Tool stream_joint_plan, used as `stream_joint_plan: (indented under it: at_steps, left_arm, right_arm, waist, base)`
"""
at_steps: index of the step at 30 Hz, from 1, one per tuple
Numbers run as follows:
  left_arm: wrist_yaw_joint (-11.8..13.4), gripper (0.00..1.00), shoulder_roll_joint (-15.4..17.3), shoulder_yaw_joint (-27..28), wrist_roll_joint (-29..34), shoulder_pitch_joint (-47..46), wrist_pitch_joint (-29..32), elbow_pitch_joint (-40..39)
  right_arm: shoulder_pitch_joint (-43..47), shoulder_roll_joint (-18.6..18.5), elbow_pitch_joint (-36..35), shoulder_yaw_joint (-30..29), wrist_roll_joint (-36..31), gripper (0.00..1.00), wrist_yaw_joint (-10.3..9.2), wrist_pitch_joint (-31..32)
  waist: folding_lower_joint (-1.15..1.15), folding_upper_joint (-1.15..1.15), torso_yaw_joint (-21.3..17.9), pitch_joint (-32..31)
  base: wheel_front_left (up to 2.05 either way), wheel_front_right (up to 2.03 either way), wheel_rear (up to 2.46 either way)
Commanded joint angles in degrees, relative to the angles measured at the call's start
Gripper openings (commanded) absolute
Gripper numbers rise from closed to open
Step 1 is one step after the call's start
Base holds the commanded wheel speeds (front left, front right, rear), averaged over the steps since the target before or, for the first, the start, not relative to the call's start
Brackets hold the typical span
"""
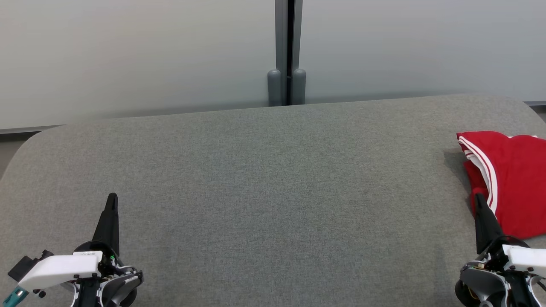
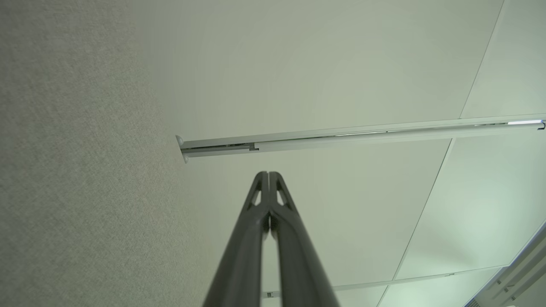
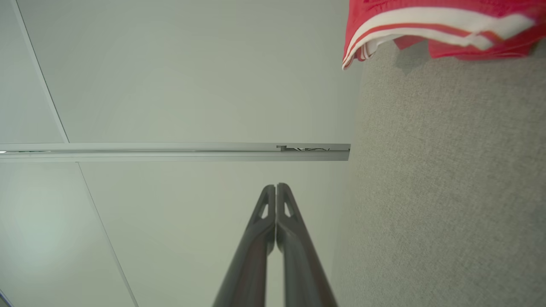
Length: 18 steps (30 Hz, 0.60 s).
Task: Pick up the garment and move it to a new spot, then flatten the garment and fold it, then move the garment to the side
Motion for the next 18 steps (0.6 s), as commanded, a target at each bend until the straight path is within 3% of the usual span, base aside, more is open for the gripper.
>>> stream_joint_plan:
  at_steps: [1,18]
  left_arm:
    - [-0.31,0.00,0.21,0.27,0.02,-0.72,0.22,0.07]
    - [-0.31,0.00,0.06,0.50,0.32,-0.75,0.35,0.08]
  right_arm:
    - [-0.50,-0.03,0.07,-0.13,-0.09,0.00,0.02,0.35]
    - [-0.55,0.15,0.10,-0.45,-0.45,0.00,0.02,0.51]
  waist:
    - [0.00,0.00,0.00,0.00]
    - [0.00,0.00,0.00,0.00]
  base:
    - [0.00,0.00,0.00]
    - [0.00,0.00,0.00]
